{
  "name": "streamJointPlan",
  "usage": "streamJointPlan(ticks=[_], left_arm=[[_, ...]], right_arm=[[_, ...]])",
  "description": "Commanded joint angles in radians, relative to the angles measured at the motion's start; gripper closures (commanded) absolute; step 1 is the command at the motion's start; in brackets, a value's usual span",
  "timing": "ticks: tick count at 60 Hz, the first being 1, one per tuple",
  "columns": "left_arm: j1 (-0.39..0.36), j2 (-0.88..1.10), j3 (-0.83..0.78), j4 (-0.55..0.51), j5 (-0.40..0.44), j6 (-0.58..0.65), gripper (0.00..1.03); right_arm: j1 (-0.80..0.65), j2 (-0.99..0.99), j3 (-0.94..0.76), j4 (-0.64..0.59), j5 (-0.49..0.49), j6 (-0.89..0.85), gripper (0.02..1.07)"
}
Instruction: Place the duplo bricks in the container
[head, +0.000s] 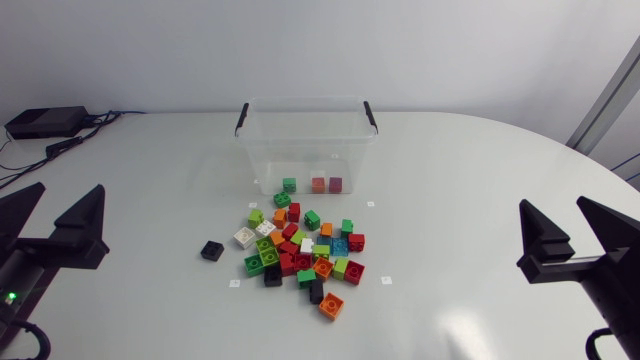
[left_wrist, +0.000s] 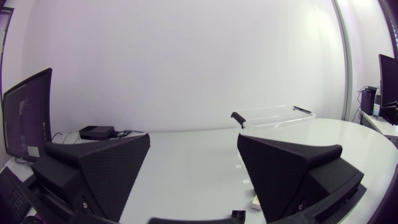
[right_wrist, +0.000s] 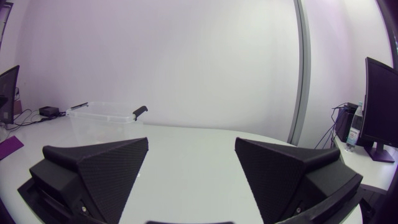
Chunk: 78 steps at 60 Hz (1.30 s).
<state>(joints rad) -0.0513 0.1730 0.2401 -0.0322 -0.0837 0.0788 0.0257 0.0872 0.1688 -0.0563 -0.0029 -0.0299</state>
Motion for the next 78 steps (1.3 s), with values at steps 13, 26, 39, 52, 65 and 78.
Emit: streamJointPlan(ticks=[13,26,39,52,65,78], left_arm=[[-0.041,0.226,0.122,-0.005,-0.011,-0.01,0.06],[-0.059,0.336,0.168,-0.017,-0.013,0.009,0.07],[-0.062,0.539,0.281,-0.106,-0.013,0.076,0.12],[-0.07,0.732,0.389,-0.241,-0.013,0.061,0.12],[-0.087,0.941,0.515,-0.41,-0.004,0.072,0.11],[-0.094,1.163,0.637,-0.549,0.073,0.065,0.09]], right_arm=[[0.013,0.213,0.112,0.019,0.003,-0.005,0.06],[0.017,0.353,0.156,0.021,0.003,-0.002,0.06],[0.045,0.437,0.186,0.015,0.003,0.004,0.06],[0.062,0.563,0.265,-0.059,0.017,0.004,0.07],[0.066,0.68,0.339,-0.134,0.018,0.005,0.07],[0.117,0.734,0.403,-0.231,0.061,0.005,0.07]])
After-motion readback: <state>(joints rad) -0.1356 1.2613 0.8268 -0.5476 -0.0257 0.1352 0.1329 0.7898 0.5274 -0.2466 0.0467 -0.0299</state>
